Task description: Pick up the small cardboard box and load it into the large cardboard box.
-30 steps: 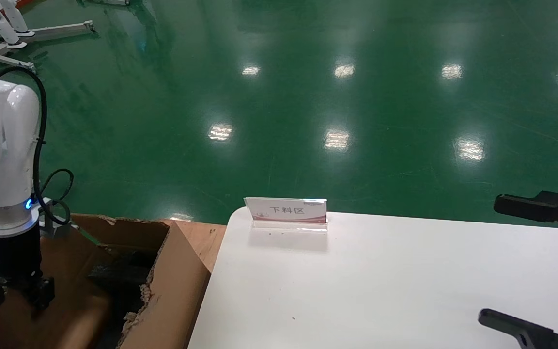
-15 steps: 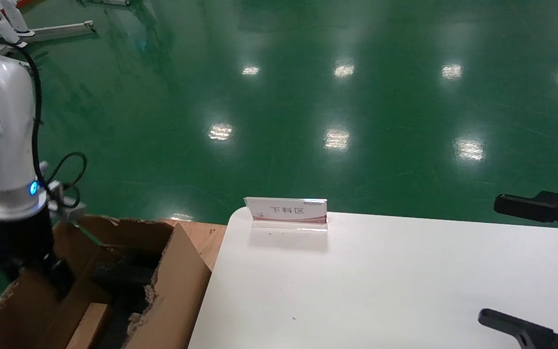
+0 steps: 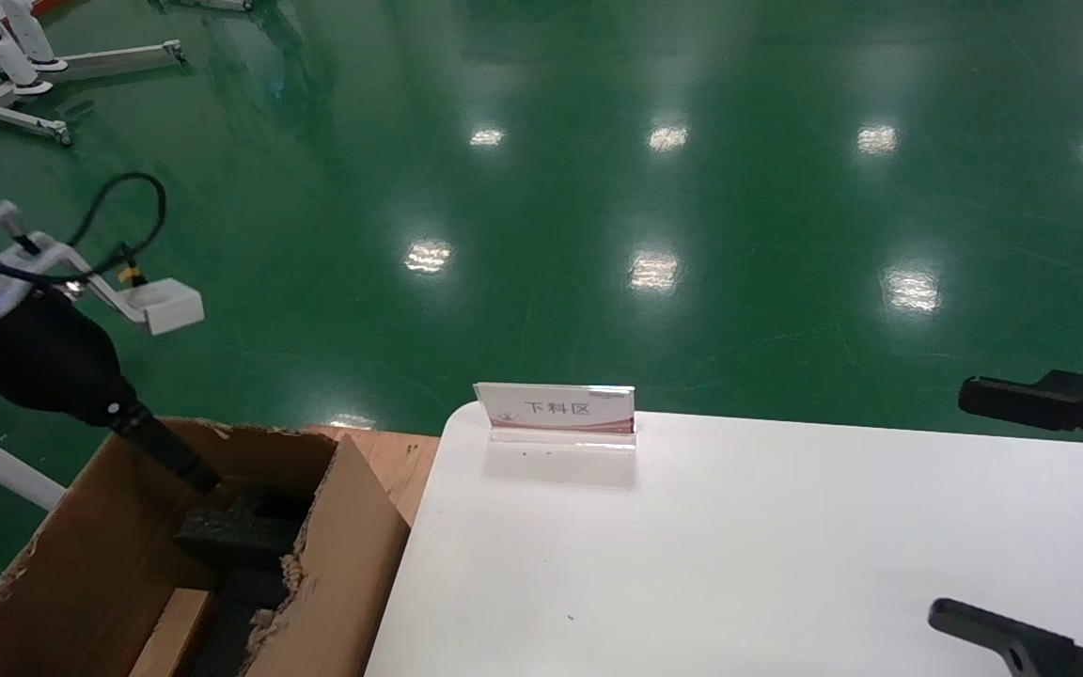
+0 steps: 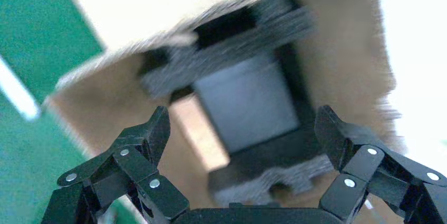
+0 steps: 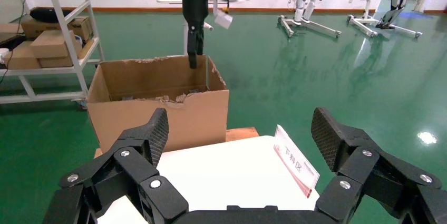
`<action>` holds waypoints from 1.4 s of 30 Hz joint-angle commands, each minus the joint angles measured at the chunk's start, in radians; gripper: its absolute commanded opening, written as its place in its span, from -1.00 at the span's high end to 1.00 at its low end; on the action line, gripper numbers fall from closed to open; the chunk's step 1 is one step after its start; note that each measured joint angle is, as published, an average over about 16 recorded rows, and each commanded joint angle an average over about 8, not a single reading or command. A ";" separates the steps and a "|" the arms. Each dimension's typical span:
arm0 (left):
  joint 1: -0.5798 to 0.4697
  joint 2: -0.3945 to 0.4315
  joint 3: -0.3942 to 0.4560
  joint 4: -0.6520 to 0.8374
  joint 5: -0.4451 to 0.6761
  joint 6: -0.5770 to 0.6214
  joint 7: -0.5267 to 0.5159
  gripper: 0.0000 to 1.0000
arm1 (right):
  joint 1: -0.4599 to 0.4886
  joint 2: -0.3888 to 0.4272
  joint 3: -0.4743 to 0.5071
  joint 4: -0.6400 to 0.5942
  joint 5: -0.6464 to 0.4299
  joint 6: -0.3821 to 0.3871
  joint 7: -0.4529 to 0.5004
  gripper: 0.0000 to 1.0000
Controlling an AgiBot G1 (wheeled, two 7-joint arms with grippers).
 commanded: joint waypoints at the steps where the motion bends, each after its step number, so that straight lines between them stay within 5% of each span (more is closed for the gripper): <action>1: -0.034 -0.038 -0.025 -0.021 -0.032 0.015 0.065 -1.00 | 0.000 0.000 0.000 0.000 0.000 0.000 0.000 -1.00; 14: -0.078 -0.119 -0.097 -0.084 -0.102 0.041 0.197 -1.00 | 0.000 0.000 0.000 0.000 0.000 0.000 0.000 -1.00; 42: 0.123 -0.126 -0.425 -0.234 -0.091 0.018 0.233 -1.00 | 0.000 0.000 0.000 0.000 0.000 0.000 0.000 -1.00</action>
